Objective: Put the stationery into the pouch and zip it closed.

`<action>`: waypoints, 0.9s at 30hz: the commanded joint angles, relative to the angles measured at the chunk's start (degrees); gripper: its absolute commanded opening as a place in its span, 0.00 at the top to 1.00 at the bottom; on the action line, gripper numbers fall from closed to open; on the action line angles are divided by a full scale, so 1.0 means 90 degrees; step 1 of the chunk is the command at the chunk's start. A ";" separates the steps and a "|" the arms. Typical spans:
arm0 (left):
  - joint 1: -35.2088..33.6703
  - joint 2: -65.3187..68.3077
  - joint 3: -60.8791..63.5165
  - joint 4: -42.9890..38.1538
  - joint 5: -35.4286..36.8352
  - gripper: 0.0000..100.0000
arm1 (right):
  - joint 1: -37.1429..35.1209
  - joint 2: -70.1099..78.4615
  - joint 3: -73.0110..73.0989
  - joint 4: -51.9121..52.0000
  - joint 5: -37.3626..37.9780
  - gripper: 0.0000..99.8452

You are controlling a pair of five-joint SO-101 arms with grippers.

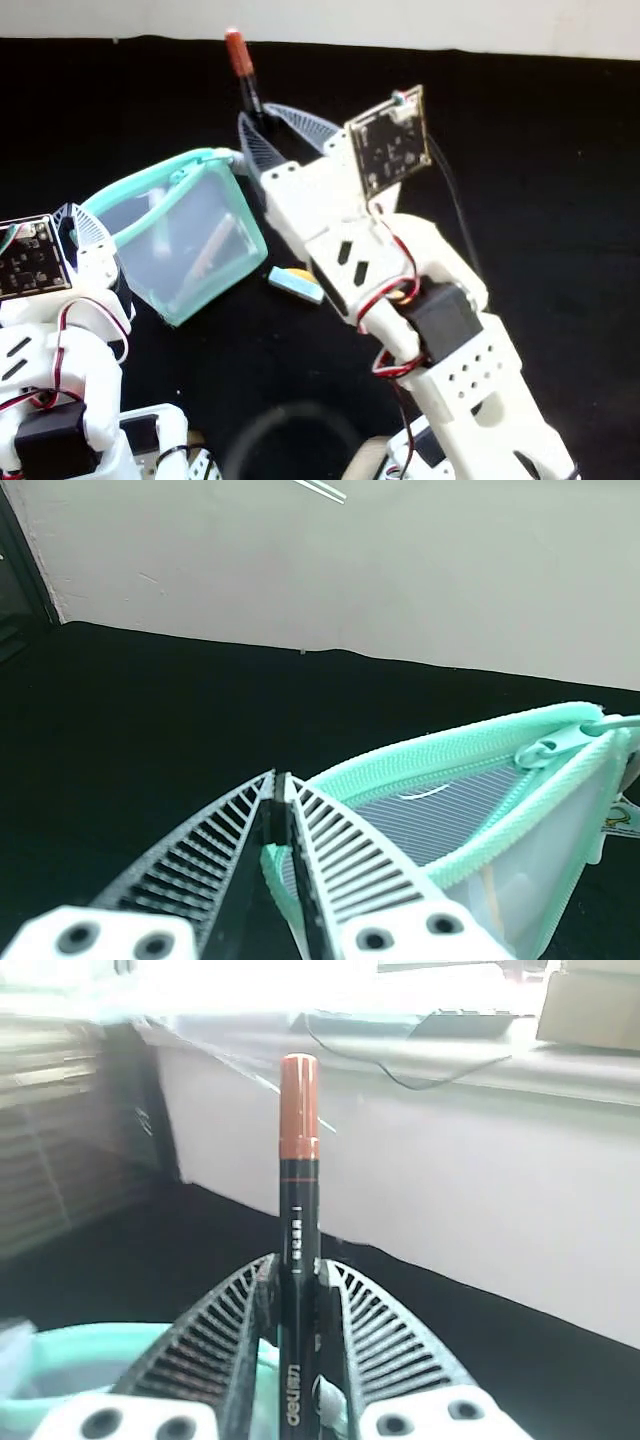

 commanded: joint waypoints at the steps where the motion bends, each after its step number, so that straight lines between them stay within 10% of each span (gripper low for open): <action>1: 0.0044 0.0093 0.0376 0.0264 0.0020 0.99 | -0.0337 0.0337 -0.0728 -0.0024 -0.0313 0.99; 27: 0.0542 0.0591 0.0366 0.0254 -0.0274 0.99 | -0.1245 0.3297 -0.3248 -0.0806 -0.0733 0.99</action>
